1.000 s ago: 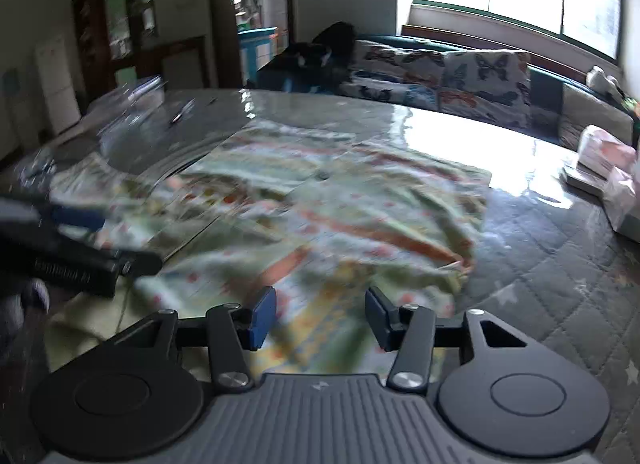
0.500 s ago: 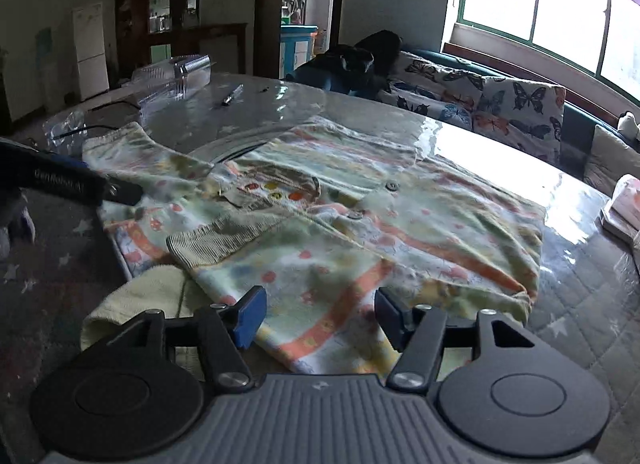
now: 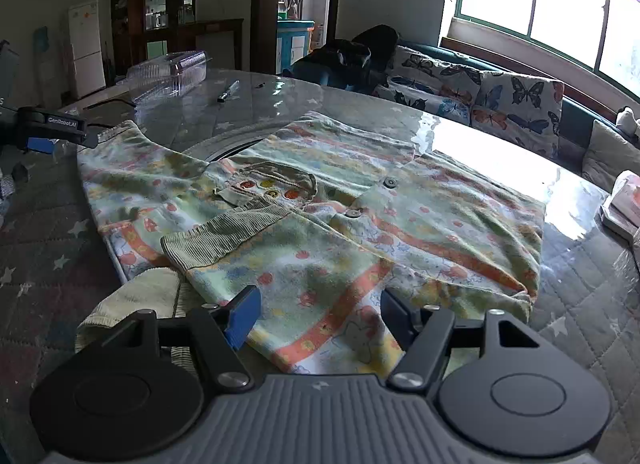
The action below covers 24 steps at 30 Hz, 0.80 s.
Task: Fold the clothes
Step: 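Grasp and lift the shirt side edge with the left gripper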
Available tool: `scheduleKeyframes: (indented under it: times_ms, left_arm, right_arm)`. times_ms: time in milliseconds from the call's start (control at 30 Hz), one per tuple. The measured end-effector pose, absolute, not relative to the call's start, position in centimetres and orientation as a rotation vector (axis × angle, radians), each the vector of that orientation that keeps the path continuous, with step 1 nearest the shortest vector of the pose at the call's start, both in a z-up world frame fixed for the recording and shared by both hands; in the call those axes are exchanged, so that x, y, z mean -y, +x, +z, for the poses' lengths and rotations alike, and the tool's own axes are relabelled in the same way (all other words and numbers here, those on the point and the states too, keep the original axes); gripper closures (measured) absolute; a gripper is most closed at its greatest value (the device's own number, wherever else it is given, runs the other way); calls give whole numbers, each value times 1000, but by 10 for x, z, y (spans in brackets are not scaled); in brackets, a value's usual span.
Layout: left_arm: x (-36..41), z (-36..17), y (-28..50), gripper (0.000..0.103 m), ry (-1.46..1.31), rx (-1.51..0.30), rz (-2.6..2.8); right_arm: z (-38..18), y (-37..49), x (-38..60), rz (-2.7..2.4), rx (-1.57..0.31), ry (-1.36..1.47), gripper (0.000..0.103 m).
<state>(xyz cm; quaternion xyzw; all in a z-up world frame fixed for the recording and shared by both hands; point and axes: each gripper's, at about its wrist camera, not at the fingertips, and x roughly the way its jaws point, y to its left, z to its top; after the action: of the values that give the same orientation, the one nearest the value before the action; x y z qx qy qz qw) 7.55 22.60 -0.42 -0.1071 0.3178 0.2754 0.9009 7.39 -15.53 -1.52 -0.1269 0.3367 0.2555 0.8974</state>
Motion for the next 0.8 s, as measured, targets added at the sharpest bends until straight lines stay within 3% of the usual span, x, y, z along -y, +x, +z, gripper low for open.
scheduleKeyframes:
  times_ms: [467,633,800]
  left_arm:
    - [-254,-14,74,28,-315,-638,623]
    - [-252,-13,76,46,-297,-633,618]
    - [-247,-9,75,86,-340,-635,555]
  right_arm:
    - [-13,77,156,526,-692,-251,34]
    - [-14,78,158,523,-692,-237,34]
    - [-11,77,162,516,-681,-226,34]
